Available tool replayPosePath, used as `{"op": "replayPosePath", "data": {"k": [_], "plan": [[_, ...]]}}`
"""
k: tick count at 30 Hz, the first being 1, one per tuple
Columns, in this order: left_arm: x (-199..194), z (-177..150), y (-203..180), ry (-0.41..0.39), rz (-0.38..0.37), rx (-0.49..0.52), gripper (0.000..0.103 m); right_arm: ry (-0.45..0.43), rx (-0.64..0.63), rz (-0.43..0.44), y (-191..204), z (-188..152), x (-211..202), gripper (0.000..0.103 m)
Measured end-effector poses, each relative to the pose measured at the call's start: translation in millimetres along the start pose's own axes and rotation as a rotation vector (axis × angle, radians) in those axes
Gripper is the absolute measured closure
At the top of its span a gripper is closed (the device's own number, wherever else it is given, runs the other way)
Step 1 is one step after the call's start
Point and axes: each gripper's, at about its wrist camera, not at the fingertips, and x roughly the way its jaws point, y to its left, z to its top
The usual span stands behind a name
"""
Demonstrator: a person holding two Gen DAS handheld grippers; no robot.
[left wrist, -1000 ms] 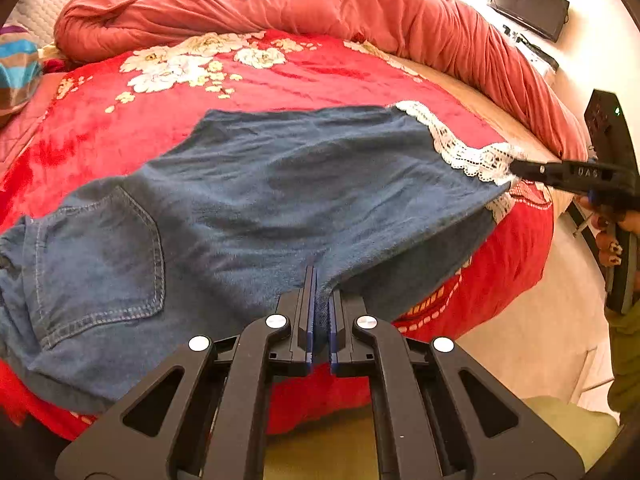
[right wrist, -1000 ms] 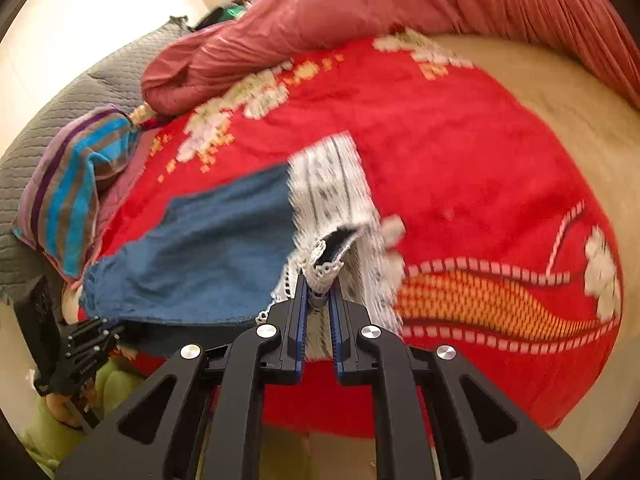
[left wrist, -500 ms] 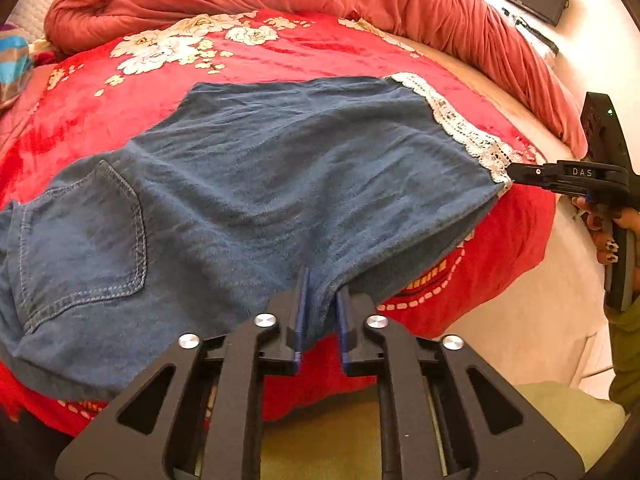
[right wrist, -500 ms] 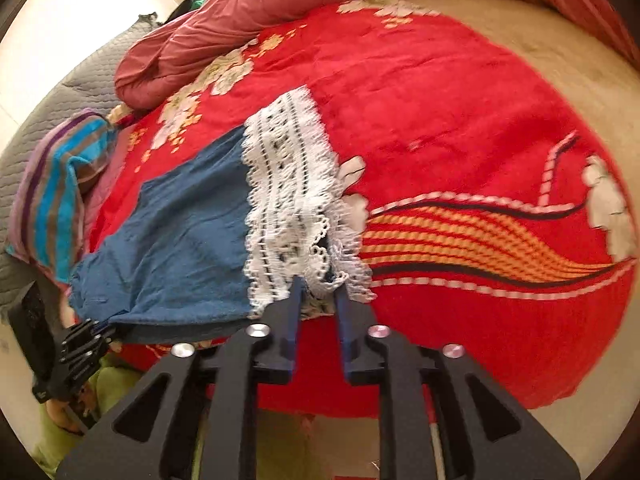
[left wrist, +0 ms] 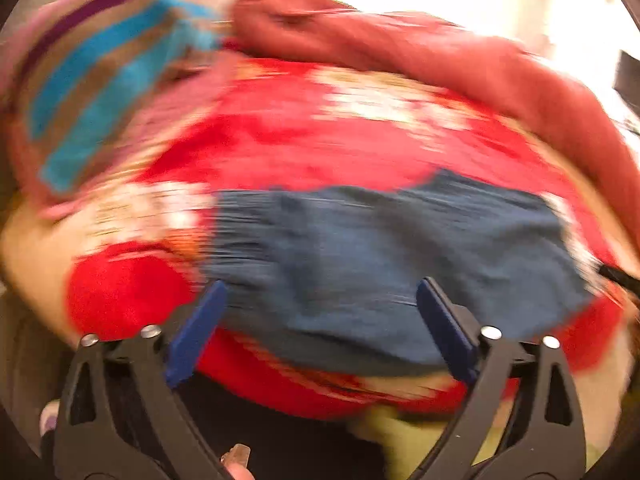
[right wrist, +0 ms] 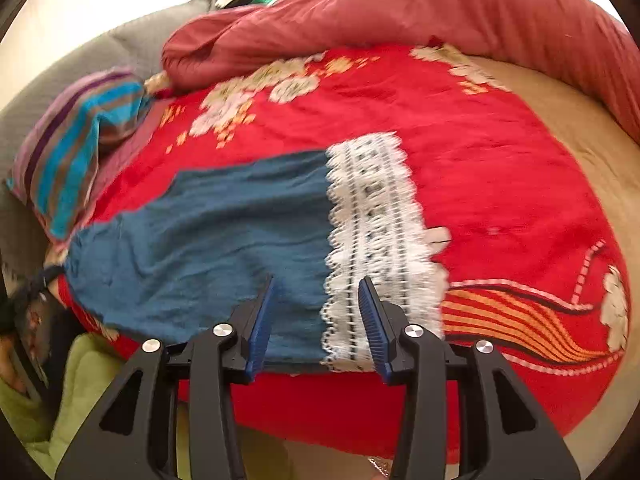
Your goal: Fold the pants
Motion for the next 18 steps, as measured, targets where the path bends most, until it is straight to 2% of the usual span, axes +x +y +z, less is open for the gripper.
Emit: {"op": "replayPosePath", "data": {"k": [2, 3, 4, 5, 6, 8, 11, 14, 18], "plan": [[15.7, 0.5, 12.9, 0.04, 0.064, -0.036, 0.013, 0.019, -0.011, -0.014, -0.1, -3.5, 5.0, 0.057], [24.0, -0.9, 17.8, 0.063, 0.072, -0.052, 0.013, 0.031, -0.013, -0.02, -1.1, -5.4, 8.1, 0.057], [31.4, -2.3, 20.7, 0.077, 0.066, -0.064, 0.021, 0.041, -0.015, -0.023, -1.9, -7.8, 10.6, 0.057], [37.4, -4.8, 23.1, 0.077, 0.031, -0.089, 0.04, 0.048, -0.019, -0.026, -3.3, -9.5, 12.4, 0.057], [39.5, -6.3, 25.9, 0.068, -0.001, -0.119, 0.066, 0.051, -0.019, -0.029, -3.7, -11.2, 13.3, 0.057], [36.1, -5.0, 29.0, 0.052, -0.012, -0.122, 0.066, 0.054, -0.01, -0.025, -5.0, -12.6, 12.8, 0.057], [26.8, -1.8, 37.6, 0.021, 0.031, -0.09, 0.066, 0.061, 0.005, -0.017, -8.3, -15.0, 10.8, 0.057], [36.1, -7.6, 45.6, 0.068, 0.007, -0.118, 0.064, 0.067, 0.001, -0.023, -8.3, -18.2, 15.4, 0.057], [22.9, -5.0, 49.0, 0.036, 0.038, -0.108, 0.051, 0.079, -0.021, -0.015, -6.1, -16.3, 13.5, 0.054]]}}
